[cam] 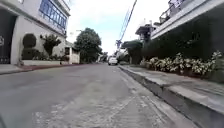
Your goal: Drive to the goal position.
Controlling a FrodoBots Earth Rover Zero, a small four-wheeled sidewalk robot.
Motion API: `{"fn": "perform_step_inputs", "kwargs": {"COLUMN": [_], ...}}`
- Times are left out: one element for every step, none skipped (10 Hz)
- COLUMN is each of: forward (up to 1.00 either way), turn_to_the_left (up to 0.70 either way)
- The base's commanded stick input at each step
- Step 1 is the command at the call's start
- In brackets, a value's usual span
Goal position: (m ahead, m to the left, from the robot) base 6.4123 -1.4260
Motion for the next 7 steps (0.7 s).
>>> {"fn": "perform_step_inputs", "kwargs": {"forward": [1.00,1.00,1.00,1.00,1.00,1.00,1.00], "turn_to_the_left": [0.00,0.00,0.00,0.00,0.00,0.00,0.00]}}
